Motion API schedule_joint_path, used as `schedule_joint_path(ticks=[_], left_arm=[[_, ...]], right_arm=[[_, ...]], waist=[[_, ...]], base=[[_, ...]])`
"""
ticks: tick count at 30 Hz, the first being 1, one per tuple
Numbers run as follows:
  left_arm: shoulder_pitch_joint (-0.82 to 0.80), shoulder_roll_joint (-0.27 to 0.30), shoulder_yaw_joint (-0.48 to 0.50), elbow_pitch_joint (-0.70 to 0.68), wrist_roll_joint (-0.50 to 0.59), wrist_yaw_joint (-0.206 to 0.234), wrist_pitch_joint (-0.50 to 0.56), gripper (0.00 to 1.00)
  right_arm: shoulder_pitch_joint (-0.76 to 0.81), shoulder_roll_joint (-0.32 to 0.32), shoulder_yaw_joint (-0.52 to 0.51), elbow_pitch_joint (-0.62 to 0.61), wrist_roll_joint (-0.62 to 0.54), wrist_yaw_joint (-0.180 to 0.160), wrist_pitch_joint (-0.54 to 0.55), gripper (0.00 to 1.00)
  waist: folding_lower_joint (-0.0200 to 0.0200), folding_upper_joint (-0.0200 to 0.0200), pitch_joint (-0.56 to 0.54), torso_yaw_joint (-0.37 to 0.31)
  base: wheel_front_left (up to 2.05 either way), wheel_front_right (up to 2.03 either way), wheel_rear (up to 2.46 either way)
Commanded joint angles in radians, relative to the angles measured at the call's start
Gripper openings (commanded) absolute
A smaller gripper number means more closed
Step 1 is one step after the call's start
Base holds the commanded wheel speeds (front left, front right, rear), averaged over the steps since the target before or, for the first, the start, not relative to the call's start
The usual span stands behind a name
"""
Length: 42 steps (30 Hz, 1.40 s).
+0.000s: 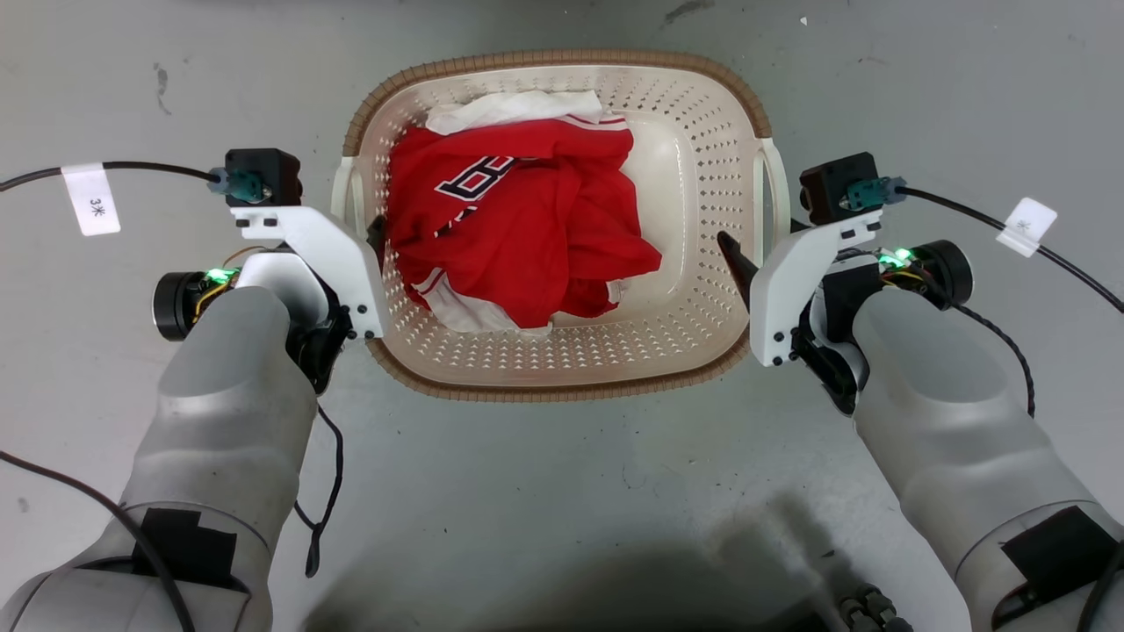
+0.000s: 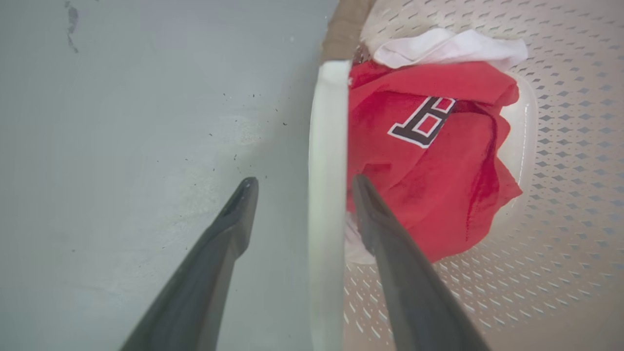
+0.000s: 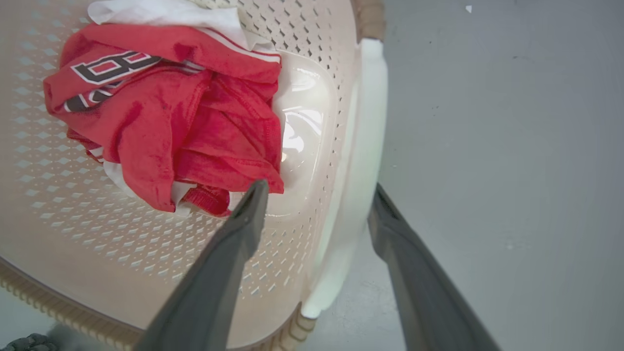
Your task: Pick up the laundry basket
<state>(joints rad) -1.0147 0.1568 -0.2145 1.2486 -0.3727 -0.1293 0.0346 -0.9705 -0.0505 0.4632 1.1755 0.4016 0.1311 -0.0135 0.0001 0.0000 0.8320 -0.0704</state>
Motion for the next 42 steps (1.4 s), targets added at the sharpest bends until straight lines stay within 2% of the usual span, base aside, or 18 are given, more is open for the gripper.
schedule_joint_path(ticks=[1, 4, 5, 6, 7, 8, 26, 42], left_arm=[[-0.014, 0.006, -0.012, 0.006, -0.013, -0.001, 0.025, 1.0], [-0.017, 0.007, -0.025, 0.008, -0.035, -0.001, 0.054, 1.0], [-0.018, 0.007, -0.029, 0.008, -0.042, -0.001, 0.059, 1.0], [-0.017, 0.005, -0.032, 0.009, -0.051, -0.001, 0.067, 0.66], [-0.016, 0.002, -0.039, 0.007, -0.055, -0.001, 0.073, 0.22], [-0.016, 0.003, -0.044, 0.004, -0.062, -0.001, 0.076, 0.0], [-0.007, -0.01, -0.13, -0.013, -0.157, -0.002, 0.122, 0.0], [0.049, -0.067, -0.193, 0.014, -0.236, -0.006, 0.243, 0.0]], right_arm=[[-0.022, 0.001, 0.028, 0.001, 0.032, -0.001, 0.021, 1.0], [-0.027, 0.001, 0.061, -0.002, 0.078, -0.001, 0.056, 1.0], [-0.028, 0.001, 0.072, -0.002, 0.092, -0.001, 0.07, 0.94], [-0.031, 0.001, 0.081, -0.002, 0.107, -0.001, 0.081, 0.49], [-0.031, 0.001, 0.09, -0.006, 0.122, -0.001, 0.09, 0.13], [-0.033, 0.001, 0.1, -0.009, 0.136, -0.001, 0.097, 0.0], [-0.04, -0.018, 0.252, -0.041, 0.307, 0.002, 0.125, 0.0], [0.032, -0.049, 0.35, -0.044, 0.473, 0.006, 0.271, 0.0]], waist=[[-0.0001, 0.0, 0.006, -0.002], [-0.0001, 0.0, 0.013, -0.003], [-0.0001, 0.0, 0.015, -0.003], [-0.0001, 0.0, 0.016, -0.003], [-0.0001, 0.0, 0.016, -0.003], [-0.0001, 0.0, 0.017, -0.002], [-0.0001, 0.0, -0.013, 0.002], [-0.0001, 0.0, -0.243, 0.025]], base=[[0.0, 0.0, 0.0], [0.0, 0.0, 0.0], [0.0, 0.0, 0.0], [0.0, 0.0, 0.0], [0.0, 0.0, 0.0], [0.0, 0.0, 0.0], [0.0, 0.0, 0.0], [0.0, 0.0, 0.0]])
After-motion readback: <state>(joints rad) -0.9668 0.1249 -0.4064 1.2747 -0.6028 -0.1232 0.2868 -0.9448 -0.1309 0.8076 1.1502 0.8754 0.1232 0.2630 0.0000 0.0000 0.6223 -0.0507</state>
